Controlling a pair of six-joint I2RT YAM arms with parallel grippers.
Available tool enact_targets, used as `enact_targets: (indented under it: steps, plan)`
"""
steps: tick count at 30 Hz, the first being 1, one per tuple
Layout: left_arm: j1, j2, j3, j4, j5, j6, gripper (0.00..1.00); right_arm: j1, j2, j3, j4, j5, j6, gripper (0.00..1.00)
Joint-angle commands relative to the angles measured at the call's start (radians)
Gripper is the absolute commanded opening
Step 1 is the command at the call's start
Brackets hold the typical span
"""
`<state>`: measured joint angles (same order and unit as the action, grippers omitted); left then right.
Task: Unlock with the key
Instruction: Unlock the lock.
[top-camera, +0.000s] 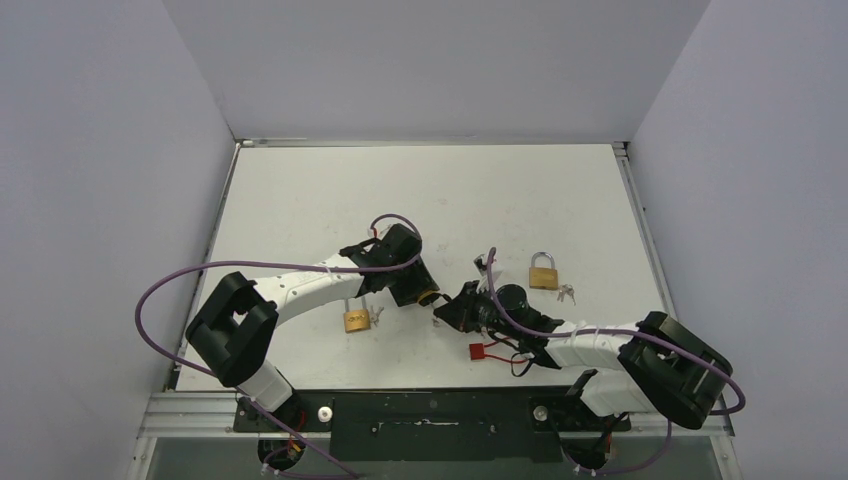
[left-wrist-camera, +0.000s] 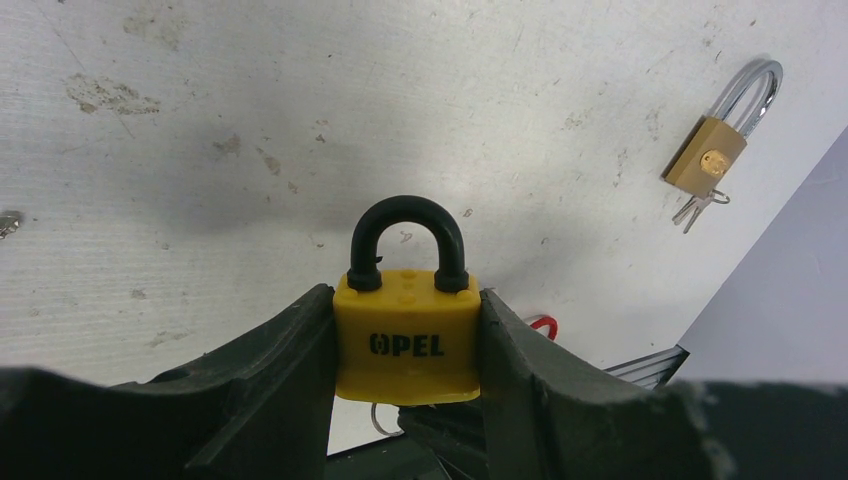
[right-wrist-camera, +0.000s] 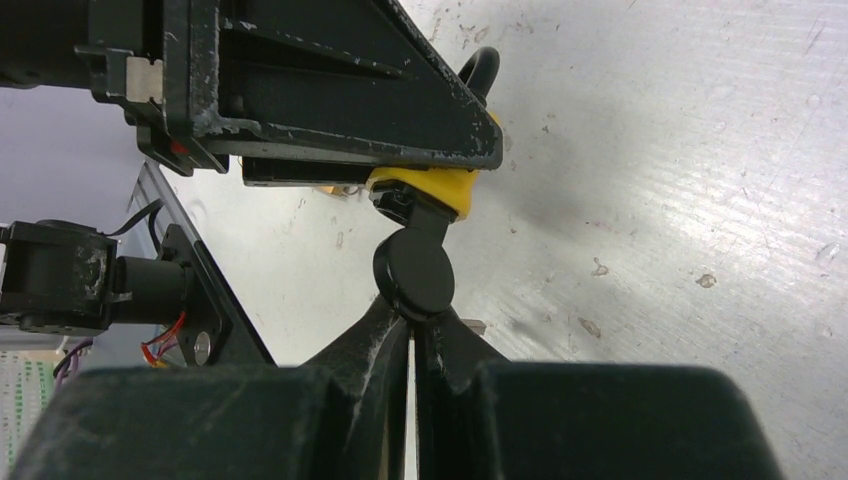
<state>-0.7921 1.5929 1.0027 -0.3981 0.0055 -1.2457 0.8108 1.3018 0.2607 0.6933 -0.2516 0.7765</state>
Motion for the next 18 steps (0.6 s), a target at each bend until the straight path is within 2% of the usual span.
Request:
enact_targets:
  steps: [1,18]
  plan:
    - [0.004,-0.052,0.0,0.07,0.033,-0.002,0.0,-0.008,0.016,0.052,0.037,0.001,0.006,0.0]
    - [-0.001,-0.053,-0.018,0.11,0.054,-0.013,0.0,-0.019,0.043,0.082,0.052,-0.006,0.022,0.0]
